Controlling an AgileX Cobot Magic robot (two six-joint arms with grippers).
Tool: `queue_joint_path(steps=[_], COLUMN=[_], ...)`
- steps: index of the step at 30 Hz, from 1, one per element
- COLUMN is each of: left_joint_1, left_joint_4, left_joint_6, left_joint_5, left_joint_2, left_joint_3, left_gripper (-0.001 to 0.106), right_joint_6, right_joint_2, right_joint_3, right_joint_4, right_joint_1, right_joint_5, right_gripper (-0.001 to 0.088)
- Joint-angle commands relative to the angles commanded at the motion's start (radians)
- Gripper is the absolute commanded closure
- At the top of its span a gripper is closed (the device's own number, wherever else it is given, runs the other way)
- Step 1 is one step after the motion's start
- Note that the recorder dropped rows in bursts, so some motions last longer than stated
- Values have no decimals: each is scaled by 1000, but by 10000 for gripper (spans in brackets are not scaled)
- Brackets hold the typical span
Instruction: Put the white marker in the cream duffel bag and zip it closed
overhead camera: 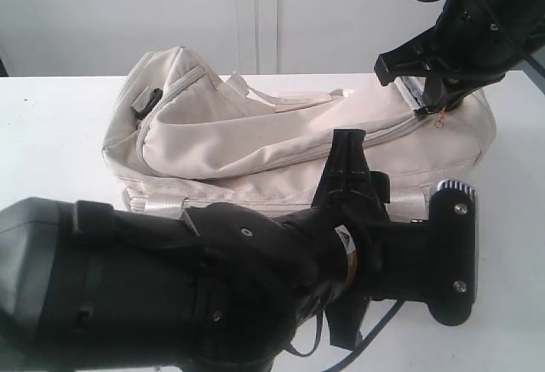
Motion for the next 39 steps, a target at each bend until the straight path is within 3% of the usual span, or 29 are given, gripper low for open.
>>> queue_joint_path(steps=[4, 10, 15, 19, 24, 26, 32, 39], left_joint_1=[45, 97, 97, 97, 97, 97, 97, 97], left_joint_4=[9, 31, 50, 83, 99, 99, 99, 99], left_joint_6=[0, 2, 2, 2, 2, 2, 2, 0], left_joint_5=[-34, -195, -140, -142, -22, 17, 9, -34], left_joint_2=[9, 9, 33, 59, 95, 98, 98, 98], left_joint_3=[0, 0, 0, 0, 0, 0, 0, 0], left_gripper=[434, 446, 555, 555, 568, 632, 1035, 1053], right_joint_6=[0, 0, 0, 0, 0, 0, 0, 0], right_joint_2=[0, 0, 0, 0, 0, 0, 0, 0], right_joint_3=[0, 0, 0, 0, 0, 0, 0, 0], right_joint_4=[2, 2, 2, 3, 3, 3, 3, 3], right_joint_1=[0, 0, 0, 0, 0, 0, 0, 0], right_joint_5=[0, 0, 4, 8, 14, 14, 12, -51], right_gripper=[868, 868, 868, 868, 868, 868, 868, 868])
